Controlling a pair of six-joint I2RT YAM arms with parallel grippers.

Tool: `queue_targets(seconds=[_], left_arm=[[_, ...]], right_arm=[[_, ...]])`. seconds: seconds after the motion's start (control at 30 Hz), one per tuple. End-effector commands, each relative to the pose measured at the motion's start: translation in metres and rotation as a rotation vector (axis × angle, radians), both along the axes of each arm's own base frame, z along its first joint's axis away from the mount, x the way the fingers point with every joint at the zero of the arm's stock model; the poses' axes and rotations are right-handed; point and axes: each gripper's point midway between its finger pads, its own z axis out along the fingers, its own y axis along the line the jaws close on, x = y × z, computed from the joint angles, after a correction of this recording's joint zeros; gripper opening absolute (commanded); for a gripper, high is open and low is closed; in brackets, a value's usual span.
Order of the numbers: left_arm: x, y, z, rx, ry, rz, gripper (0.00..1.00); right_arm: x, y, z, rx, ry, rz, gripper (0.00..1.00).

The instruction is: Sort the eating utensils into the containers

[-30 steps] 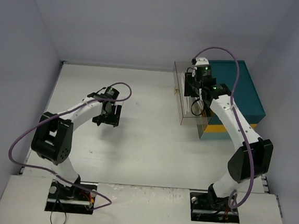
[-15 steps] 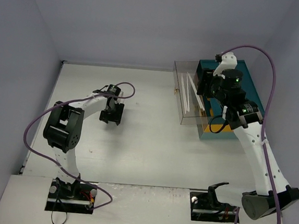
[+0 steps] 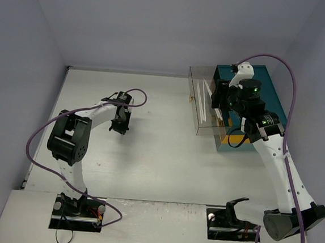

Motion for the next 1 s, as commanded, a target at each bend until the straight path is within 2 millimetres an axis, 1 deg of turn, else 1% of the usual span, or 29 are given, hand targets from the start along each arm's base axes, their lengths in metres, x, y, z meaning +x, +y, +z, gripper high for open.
queue_targets(seconds=[0.0,0.07,0.13,0.2,0.23,0.27,0.33,0.4,0.43,0.5,0.57,0.6,0.67,0.77,0.97], left_arm=[[0.002,0.001,0.027,-0.037,-0.08,0.042,0.0],[0.006,-0.006,0.051,-0.095,-0.141,0.053,0.0],[0.009,-0.023,0.097,-0.217,-0.241,0.053,0.0],[0.011,-0.04,0.136,-0.339,-0.322,0.046,0.0],[0.011,-0.05,0.163,-0.413,-0.381,0.033,0.0],[0.012,-0.056,0.179,-0.45,-0.425,0.022,0.0],[0.004,-0.079,0.22,-0.584,-0.483,0.0,0.0],[-0.004,-0.098,0.256,-0.691,-0.543,-0.041,0.0],[-0.008,-0.106,0.271,-0.745,-0.564,-0.054,0.0],[-0.014,-0.12,0.296,-0.837,-0.595,-0.062,0.0],[-0.022,-0.137,0.327,-0.943,-0.644,-0.101,0.0],[-0.028,-0.144,0.334,-0.977,-0.64,-0.109,0.0],[-0.038,-0.16,0.356,-1.044,-0.673,-0.153,0.0],[-0.052,-0.178,0.368,-1.084,-0.679,-0.19,0.0],[-0.068,-0.194,0.386,-1.146,-0.689,-0.229,0.0]], right_arm=[[0.0,0.026,0.034,0.126,-0.069,0.11,0.59],[-0.005,0.041,0.04,0.182,-0.059,0.171,0.62],[-0.007,0.053,0.044,0.232,-0.047,0.213,0.65],[-0.011,0.067,0.048,0.283,-0.034,0.258,0.66],[-0.013,0.073,0.051,0.305,-0.032,0.281,0.66],[-0.014,0.079,0.054,0.323,-0.033,0.293,0.66],[-0.019,0.096,0.061,0.379,-0.032,0.347,0.66],[-0.024,0.113,0.066,0.42,-0.028,0.387,0.66],[-0.024,0.121,0.068,0.431,-0.027,0.402,0.66],[-0.028,0.135,0.073,0.446,-0.026,0.433,0.66],[-0.03,0.151,0.077,0.466,-0.025,0.465,0.66],[-0.031,0.159,0.079,0.483,-0.021,0.484,0.66],[-0.03,0.168,0.083,0.514,-0.021,0.497,0.65],[-0.027,0.175,0.085,0.538,-0.022,0.498,0.64],[-0.019,0.182,0.075,0.546,-0.011,0.485,0.59]])
